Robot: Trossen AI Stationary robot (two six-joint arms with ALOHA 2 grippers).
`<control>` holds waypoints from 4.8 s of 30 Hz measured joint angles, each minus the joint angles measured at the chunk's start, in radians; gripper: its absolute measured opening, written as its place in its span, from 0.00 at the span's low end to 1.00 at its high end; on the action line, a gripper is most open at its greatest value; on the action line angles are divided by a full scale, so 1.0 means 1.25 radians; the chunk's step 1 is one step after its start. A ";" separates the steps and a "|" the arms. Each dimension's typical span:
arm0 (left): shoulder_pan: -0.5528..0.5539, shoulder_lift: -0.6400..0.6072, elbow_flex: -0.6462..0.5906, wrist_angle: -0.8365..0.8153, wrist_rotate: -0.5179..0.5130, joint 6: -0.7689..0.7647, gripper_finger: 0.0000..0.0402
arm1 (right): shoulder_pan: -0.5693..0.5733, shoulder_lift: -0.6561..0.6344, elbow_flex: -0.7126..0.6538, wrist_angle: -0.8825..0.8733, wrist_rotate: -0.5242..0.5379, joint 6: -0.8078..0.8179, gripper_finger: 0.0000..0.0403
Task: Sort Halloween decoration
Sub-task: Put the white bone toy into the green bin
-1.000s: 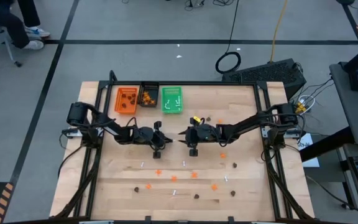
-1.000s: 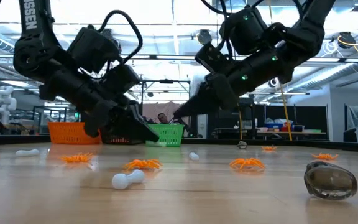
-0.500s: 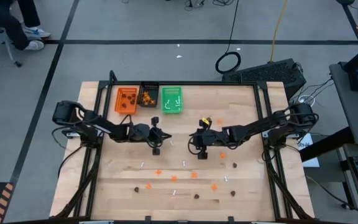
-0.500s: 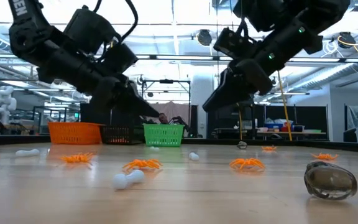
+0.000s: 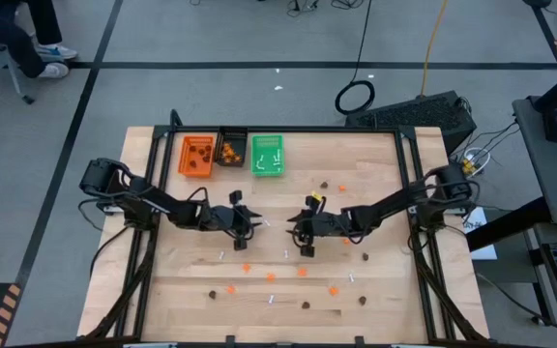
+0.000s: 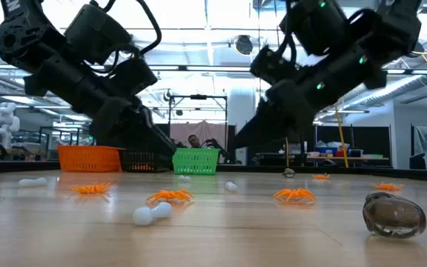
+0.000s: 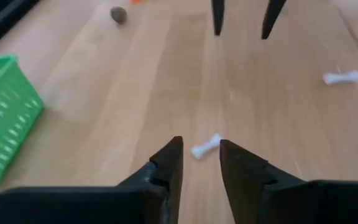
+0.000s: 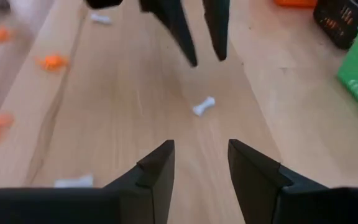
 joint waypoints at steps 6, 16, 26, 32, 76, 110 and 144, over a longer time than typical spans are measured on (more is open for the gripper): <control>0.002 0.000 0.000 -0.024 0.002 -0.020 0.28 | 0.002 0.127 0.012 0.181 -0.034 0.056 0.31; 0.004 0.000 -0.003 -0.081 0.003 -0.120 0.28 | -0.001 0.268 0.152 0.189 0.068 0.018 0.36; 0.003 0.000 -0.023 -0.083 0.003 -0.168 0.28 | -0.007 0.305 0.251 0.036 0.151 0.095 0.44; -0.002 0.000 -0.023 -0.114 0.006 -0.169 0.28 | -0.015 0.305 0.251 0.050 0.111 0.085 0.40; -0.169 0.002 -0.020 -0.148 -0.018 -0.356 0.18 | -0.079 0.355 0.328 0.118 -0.328 -0.181 0.42; -0.167 0.003 -0.020 -0.157 -0.045 -0.354 0.02 | -0.086 0.301 0.324 -0.018 -0.370 -0.211 0.00; -0.167 0.004 -0.021 -0.087 -0.046 -0.329 0.02 | -0.105 -0.060 0.326 -0.341 -0.343 -0.906 0.00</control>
